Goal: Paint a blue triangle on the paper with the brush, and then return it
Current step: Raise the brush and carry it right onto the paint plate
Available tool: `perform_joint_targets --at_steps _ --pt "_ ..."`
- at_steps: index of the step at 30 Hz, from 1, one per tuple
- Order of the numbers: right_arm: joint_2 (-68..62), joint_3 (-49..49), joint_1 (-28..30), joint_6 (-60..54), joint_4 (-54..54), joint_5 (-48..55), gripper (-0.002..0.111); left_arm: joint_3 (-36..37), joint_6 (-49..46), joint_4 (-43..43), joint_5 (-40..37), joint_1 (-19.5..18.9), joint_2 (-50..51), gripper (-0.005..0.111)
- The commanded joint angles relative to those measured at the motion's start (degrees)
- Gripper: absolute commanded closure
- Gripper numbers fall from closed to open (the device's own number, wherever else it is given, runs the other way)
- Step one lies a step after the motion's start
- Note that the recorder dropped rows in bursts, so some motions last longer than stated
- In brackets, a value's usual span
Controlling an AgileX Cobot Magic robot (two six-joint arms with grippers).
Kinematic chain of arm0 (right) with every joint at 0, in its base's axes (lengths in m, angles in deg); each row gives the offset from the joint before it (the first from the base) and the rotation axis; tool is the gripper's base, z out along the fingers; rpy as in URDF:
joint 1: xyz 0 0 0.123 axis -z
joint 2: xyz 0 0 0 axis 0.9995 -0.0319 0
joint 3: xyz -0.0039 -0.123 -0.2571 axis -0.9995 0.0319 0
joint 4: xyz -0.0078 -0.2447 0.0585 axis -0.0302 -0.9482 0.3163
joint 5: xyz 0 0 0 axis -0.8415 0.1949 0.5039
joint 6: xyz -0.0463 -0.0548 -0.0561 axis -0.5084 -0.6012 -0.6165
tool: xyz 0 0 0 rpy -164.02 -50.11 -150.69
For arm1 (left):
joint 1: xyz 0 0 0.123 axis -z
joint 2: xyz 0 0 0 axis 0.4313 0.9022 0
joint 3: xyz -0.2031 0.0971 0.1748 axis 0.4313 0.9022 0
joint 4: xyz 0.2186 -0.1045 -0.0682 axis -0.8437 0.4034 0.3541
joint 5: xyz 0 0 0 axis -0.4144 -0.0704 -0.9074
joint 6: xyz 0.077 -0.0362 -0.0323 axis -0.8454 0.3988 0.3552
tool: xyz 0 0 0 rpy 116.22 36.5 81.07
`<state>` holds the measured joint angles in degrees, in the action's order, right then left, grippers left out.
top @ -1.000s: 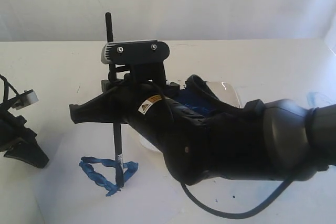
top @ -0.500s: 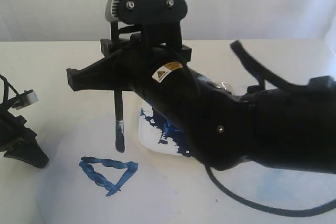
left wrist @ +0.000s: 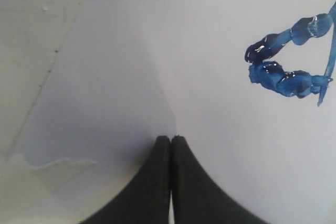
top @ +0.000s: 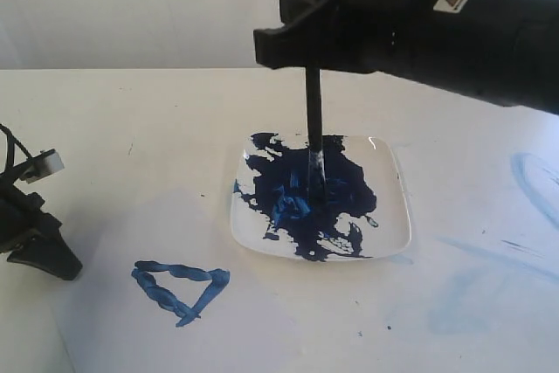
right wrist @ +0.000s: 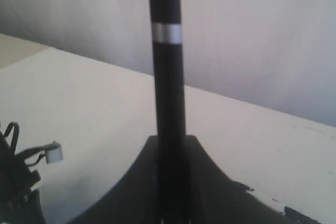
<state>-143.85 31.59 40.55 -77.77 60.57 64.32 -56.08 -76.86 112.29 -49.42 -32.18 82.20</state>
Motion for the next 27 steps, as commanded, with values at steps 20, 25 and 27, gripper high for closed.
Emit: perform_joint_targets --at_steps 20,25,27 --pt "0.73 0.20 7.78 -0.82 -6.08 3.91 0.108 -1.68 -2.51 4.66 -1.19 -0.02 -8.13 0.107" --pt "0.73 0.20 7.78 -0.82 -6.18 4.45 0.108 -0.02 -3.56 5.19 4.76 -0.02 -17.09 0.107" --pt "0.73 0.20 7.78 -0.82 -6.18 4.45 0.108 0.84 -3.44 5.32 5.88 -0.02 -21.12 0.107"
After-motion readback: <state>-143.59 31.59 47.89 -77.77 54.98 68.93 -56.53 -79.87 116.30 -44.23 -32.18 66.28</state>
